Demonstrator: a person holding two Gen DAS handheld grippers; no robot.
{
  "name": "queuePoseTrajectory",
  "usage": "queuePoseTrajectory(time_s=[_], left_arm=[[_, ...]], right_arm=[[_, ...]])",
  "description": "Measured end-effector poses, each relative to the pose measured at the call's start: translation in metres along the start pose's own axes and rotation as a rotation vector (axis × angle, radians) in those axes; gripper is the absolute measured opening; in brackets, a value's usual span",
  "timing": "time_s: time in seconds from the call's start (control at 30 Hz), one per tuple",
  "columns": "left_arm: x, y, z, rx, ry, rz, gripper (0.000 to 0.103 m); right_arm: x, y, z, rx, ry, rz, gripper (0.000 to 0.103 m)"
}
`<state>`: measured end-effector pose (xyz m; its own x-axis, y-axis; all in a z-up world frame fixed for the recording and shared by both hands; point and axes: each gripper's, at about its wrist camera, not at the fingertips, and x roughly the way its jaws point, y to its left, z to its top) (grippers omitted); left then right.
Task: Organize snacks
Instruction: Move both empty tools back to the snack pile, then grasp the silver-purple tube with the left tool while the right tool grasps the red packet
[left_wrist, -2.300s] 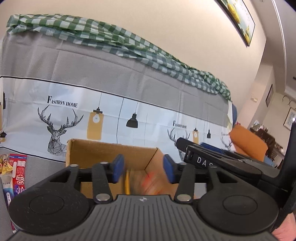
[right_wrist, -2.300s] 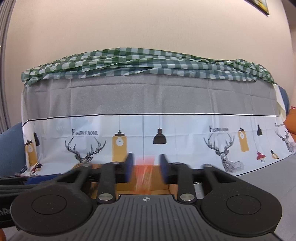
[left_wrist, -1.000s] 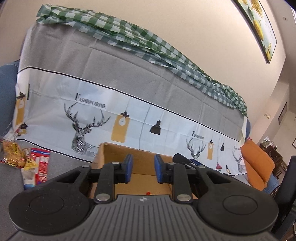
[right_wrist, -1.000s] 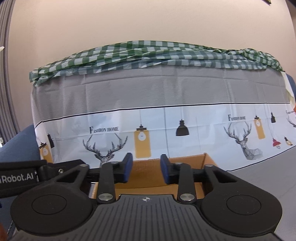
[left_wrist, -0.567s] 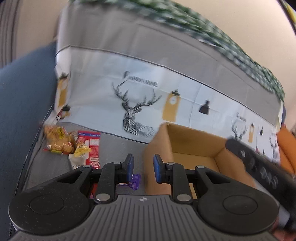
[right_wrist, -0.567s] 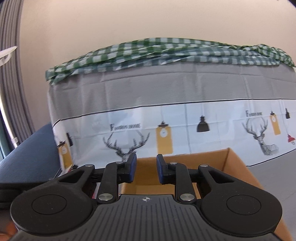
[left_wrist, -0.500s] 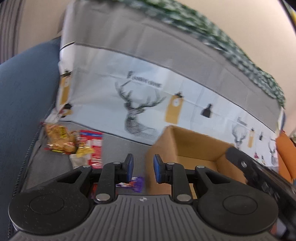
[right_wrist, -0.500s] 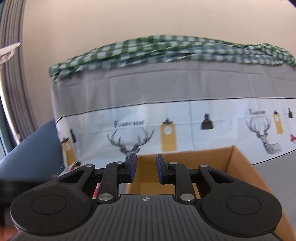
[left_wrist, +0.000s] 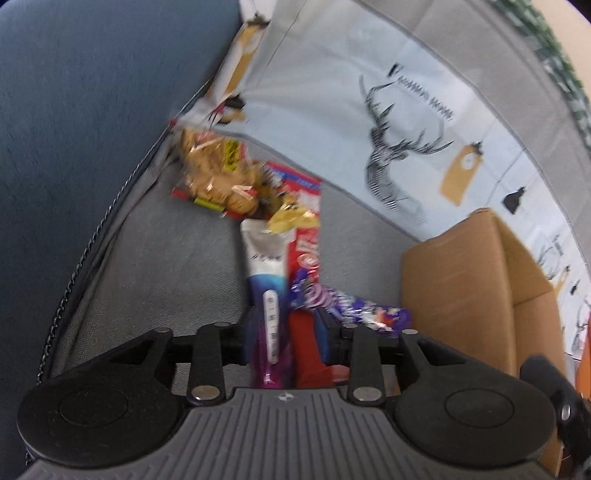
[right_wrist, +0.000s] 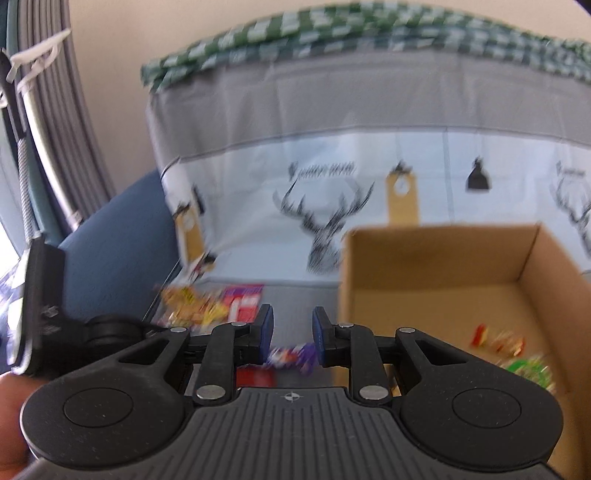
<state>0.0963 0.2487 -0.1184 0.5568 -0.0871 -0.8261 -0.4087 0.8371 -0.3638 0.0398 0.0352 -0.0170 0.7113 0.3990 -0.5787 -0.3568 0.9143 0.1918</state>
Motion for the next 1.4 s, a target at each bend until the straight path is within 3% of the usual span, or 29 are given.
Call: queuePoseTrajectory(time_s=[0.13,0.3,0.37,0.43,0.5,0.6,0.8,1.03,1.17,1.4], left_arm=[[0.018,-0.002,-0.002,0.024,0.009,0.028,0.05],[0.034,-0.006,-0.008,0.064,0.052,0.052,0.051],[0.038,-0.009,-0.009,0.097,0.049,0.066,0.048],[0.039,-0.01,-0.009,0.12,0.052,0.091,0.027],[0.038,-0.007,-0.008,0.119,0.059,0.084,0.02],[0.033,-0.001,-0.004,0.094,0.078,0.1,0.015],[0.01,0.017,0.006,0.058,0.069,0.235,0.012],[0.009,0.043,0.009,-0.03,0.108,0.223,0.018],[0.006,0.045,0.009,-0.051,0.11,0.19,0.029],[0.008,0.044,0.011,-0.054,0.111,0.172,0.045]], right_arm=[[0.012,0.014,-0.006,-0.025,0.035,0.01,0.025],[0.021,0.022,-0.009,-0.039,0.05,0.0,0.025],[0.025,0.024,-0.01,-0.047,0.053,-0.006,0.025],[0.027,0.027,-0.012,-0.057,0.054,-0.014,0.025],[0.03,0.029,-0.015,-0.067,0.058,-0.016,0.025],[0.033,0.034,-0.019,-0.086,0.059,-0.022,0.025],[0.039,0.048,-0.027,-0.135,0.053,-0.025,0.025],[0.059,0.067,-0.045,-0.187,0.07,-0.032,0.026],[0.078,0.072,-0.051,-0.201,0.081,-0.058,0.04],[0.113,0.059,-0.056,-0.158,0.114,-0.108,0.053]])
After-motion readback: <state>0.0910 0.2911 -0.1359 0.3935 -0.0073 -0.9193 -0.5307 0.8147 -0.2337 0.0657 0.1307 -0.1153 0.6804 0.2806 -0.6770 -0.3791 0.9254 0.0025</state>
